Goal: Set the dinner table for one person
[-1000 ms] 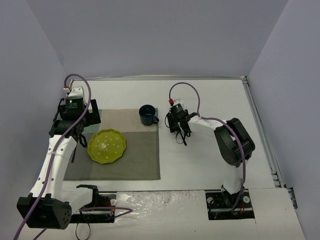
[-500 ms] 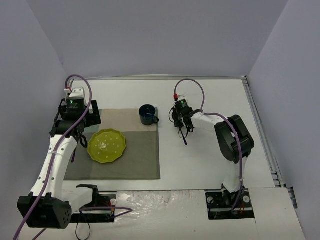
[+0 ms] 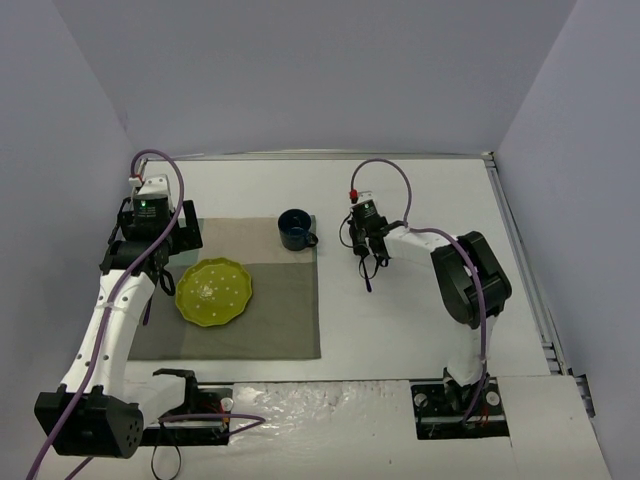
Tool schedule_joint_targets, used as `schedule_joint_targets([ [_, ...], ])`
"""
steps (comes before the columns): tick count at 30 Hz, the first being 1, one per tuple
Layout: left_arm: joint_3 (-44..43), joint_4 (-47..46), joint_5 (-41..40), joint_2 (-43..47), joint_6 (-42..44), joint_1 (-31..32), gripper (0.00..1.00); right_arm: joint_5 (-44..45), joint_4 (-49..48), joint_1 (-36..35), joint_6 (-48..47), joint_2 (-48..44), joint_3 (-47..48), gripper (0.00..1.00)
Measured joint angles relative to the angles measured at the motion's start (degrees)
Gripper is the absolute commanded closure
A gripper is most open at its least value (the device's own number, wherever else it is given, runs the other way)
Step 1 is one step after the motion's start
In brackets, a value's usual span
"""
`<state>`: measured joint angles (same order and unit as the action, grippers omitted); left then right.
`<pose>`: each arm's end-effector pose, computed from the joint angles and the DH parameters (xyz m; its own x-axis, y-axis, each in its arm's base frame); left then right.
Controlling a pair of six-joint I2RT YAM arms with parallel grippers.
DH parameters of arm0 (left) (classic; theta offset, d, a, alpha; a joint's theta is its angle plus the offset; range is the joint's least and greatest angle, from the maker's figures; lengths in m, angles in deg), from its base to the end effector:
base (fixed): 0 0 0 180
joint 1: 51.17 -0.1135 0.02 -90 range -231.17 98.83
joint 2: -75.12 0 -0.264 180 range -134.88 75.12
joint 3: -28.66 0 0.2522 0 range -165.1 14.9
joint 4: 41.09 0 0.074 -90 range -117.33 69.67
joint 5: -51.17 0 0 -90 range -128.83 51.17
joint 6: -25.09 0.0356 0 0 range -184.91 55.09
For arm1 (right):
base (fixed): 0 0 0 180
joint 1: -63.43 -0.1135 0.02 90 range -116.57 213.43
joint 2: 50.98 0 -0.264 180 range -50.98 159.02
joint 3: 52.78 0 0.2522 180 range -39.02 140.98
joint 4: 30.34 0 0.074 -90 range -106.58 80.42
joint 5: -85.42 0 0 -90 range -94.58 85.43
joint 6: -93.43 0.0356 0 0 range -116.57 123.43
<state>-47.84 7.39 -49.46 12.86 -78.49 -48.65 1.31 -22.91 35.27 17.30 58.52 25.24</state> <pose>0.2317 -0.0036 0.3479 -0.5208 -0.2081 -0.8279 -0.2381 0.9668 -0.0932 0.3617 0.1895 0.1619 -0.6333 -0.0685 -0.7709 -0.2547 0.9591 0.1240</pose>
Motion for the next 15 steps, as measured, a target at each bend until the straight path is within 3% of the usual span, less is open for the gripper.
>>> schedule_joint_targets([
  [7, 0.00, -0.24, -0.40, 0.00, -0.04, 0.00, 0.03, 2.86, 7.17, -3.51, 6.89, -7.39, -6.04, 1.00],
  [15, 0.00, -0.28, -1.30, 0.13, -0.06, 0.00, 0.03, 8.63, 12.91, -17.70, 19.93, -12.58, -2.67, 1.00],
])
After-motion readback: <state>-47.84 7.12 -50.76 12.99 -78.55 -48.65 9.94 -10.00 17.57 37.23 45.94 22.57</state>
